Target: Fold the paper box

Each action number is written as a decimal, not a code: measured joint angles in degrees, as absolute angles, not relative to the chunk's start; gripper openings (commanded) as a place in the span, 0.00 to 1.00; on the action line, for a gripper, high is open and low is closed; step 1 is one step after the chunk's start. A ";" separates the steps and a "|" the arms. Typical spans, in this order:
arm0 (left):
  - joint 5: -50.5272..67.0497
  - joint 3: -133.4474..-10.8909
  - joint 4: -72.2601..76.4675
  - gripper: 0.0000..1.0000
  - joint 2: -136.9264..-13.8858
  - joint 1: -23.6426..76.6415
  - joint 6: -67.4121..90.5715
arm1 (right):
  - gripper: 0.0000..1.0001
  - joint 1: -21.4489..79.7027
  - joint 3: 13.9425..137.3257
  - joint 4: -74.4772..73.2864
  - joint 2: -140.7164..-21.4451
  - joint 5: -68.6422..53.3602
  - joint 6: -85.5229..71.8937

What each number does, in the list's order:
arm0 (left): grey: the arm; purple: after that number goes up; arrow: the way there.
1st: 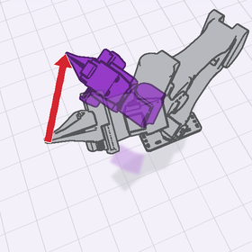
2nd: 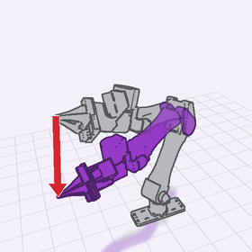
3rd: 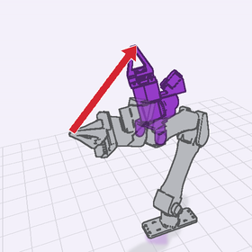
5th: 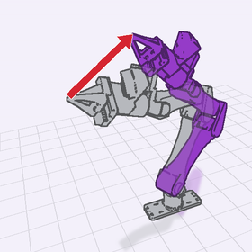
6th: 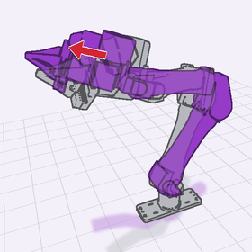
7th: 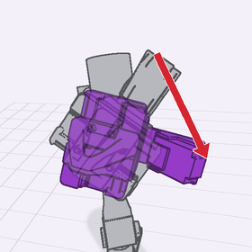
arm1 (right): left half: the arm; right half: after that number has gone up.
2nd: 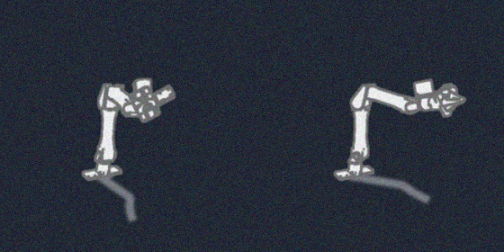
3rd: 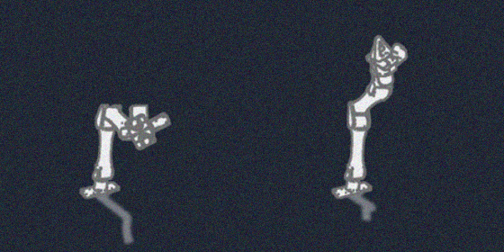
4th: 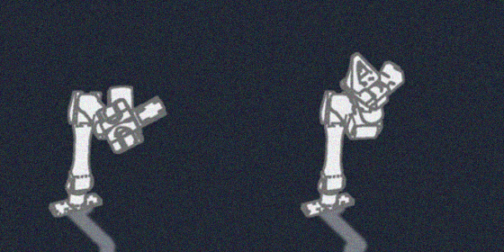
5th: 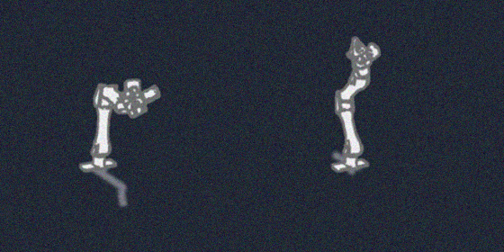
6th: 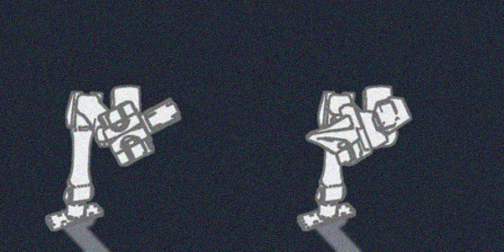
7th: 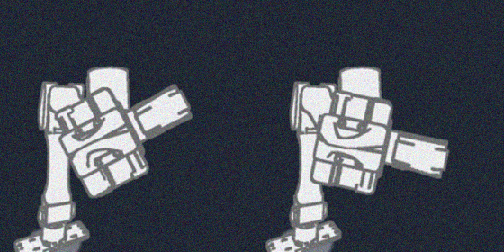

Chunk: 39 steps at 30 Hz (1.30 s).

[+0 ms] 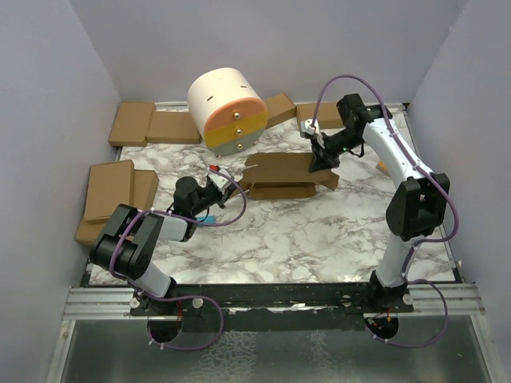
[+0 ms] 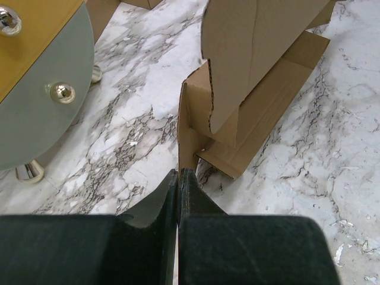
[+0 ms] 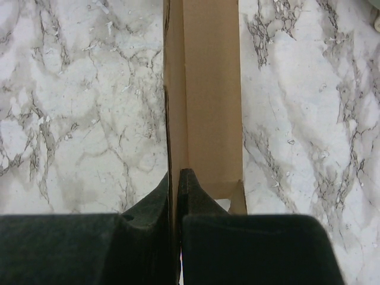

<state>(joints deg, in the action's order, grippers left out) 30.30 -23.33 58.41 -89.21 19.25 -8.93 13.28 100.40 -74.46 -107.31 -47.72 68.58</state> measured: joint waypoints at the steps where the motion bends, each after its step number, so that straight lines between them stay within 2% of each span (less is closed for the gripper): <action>1: 30.28 -23.33 58.41 0.00 -89.21 19.25 -8.91 | 0.01 13.28 100.97 -74.56 -107.42 -47.62 68.14; 21: 30.13 -23.92 57.69 0.00 -89.21 19.27 -6.61 | 0.01 13.28 105.51 -78.39 -112.12 -47.22 65.34; 26: 30.28 -24.14 56.97 0.21 -89.21 19.27 -4.43 | 0.01 13.28 105.93 -78.37 -112.53 -47.20 64.55; 32: 30.57 -24.49 55.27 0.40 -88.01 18.48 0.49 | 0.01 13.15 105.93 -78.37 -112.55 -47.03 64.51; 35: 30.57 -24.36 55.11 0.45 -86.06 17.72 2.87 | 0.01 12.99 105.91 -78.37 -112.55 -47.00 64.53; 39: 30.55 -24.16 54.54 0.48 -83.18 16.67 5.67 | 0.01 12.75 105.91 -78.37 -112.55 -47.00 64.58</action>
<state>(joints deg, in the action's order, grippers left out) 30.55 -24.16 54.54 -83.18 16.67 5.67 12.75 105.91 -78.37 -112.55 -47.00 64.58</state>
